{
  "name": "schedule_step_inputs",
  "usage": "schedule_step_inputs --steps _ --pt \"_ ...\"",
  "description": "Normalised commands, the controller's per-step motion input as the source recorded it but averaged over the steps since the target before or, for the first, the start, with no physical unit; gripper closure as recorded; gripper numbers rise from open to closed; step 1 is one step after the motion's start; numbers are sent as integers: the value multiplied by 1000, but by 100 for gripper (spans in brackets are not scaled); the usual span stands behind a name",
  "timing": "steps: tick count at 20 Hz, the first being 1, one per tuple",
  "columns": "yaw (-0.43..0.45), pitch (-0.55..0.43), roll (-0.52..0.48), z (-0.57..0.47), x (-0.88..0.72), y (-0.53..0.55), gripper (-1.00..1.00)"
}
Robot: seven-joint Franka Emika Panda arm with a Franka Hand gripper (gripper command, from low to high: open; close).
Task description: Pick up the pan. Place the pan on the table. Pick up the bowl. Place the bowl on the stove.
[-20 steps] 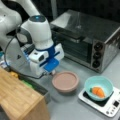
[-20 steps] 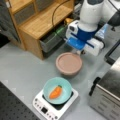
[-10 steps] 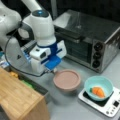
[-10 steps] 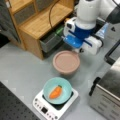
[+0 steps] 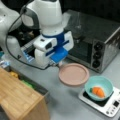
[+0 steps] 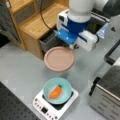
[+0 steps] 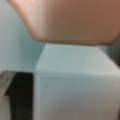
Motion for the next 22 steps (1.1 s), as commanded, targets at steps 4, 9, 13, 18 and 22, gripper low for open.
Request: schedule_step_inputs --steps 4,9,13,18,22 --pt "-81 327 139 522 538 -58 100" --pt "-59 318 165 398 576 -148 100" --pt "-6 297 174 349 637 -290 100" --pt "50 294 150 232 597 -361 100" --pt "61 307 98 161 583 -380 100"
